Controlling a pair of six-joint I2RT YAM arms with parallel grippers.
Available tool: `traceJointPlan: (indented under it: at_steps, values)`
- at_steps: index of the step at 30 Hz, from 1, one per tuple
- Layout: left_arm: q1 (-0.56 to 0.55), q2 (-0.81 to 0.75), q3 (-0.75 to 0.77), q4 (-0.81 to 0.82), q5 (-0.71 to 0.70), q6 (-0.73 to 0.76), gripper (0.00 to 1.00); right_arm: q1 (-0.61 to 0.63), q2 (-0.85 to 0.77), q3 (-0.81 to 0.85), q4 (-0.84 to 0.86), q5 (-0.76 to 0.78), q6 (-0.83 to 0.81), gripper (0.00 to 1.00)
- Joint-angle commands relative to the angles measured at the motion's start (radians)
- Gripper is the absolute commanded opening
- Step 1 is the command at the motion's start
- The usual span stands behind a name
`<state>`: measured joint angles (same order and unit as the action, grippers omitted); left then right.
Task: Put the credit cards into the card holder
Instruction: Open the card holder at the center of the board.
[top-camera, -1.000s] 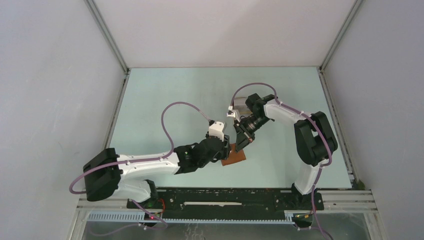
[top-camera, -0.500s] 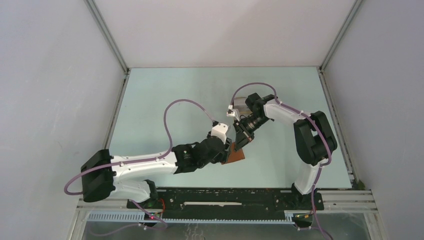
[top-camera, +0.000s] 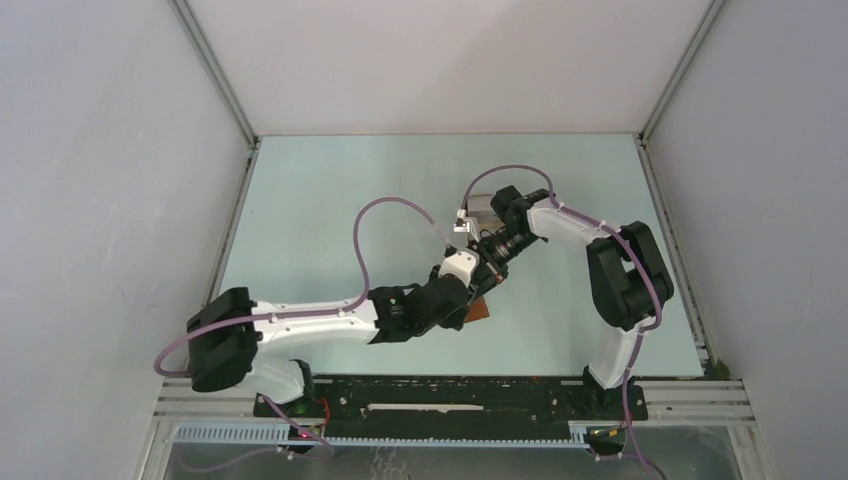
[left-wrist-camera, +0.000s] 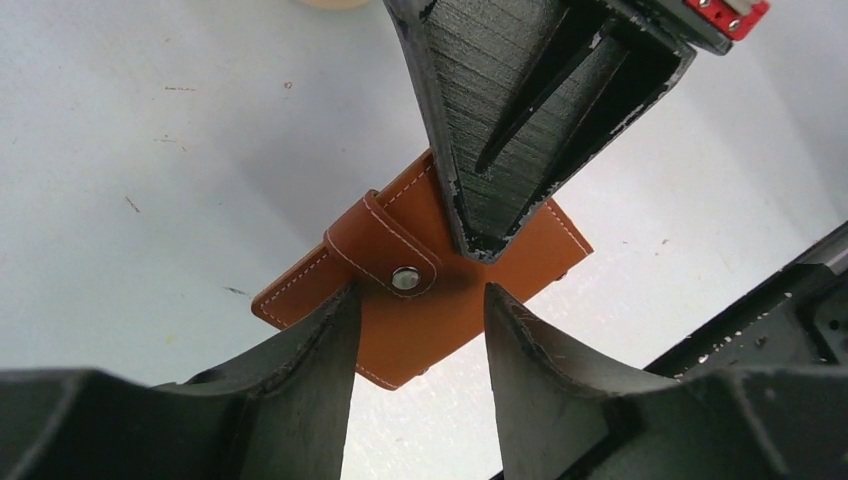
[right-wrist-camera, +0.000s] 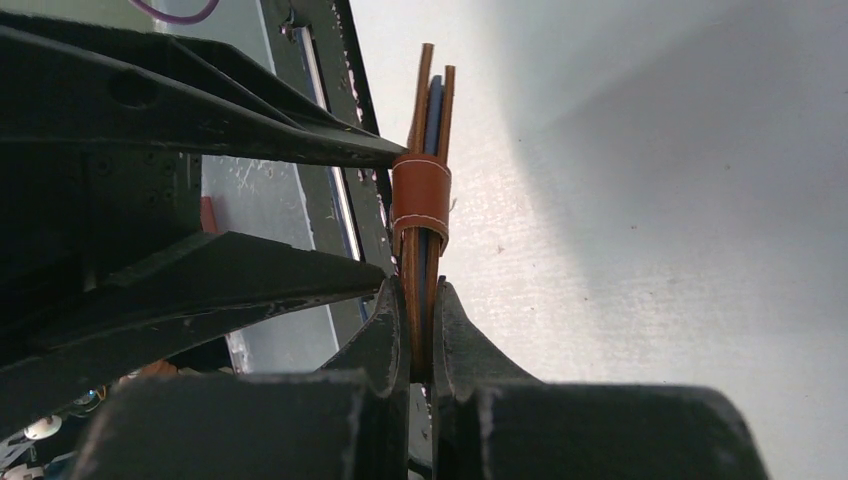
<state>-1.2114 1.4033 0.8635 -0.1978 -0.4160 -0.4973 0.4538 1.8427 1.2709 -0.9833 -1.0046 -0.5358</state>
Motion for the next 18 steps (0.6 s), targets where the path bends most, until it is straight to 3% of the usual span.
traceJointPlan:
  at_steps: [1,10,18]
  values:
    - [-0.004,0.046,0.074,-0.01,-0.052,0.031,0.53,0.0,-0.003,0.035,-0.007,-0.045,-0.002,0.0]
    - [0.016,0.089,0.071,-0.008,-0.093,0.061,0.42,0.013,0.017,0.061,-0.081,-0.078,-0.069,0.0]
    - [0.048,0.023,0.015,0.124,0.037,0.102,0.43,0.024,0.022,0.062,-0.079,-0.063,-0.068,0.0]
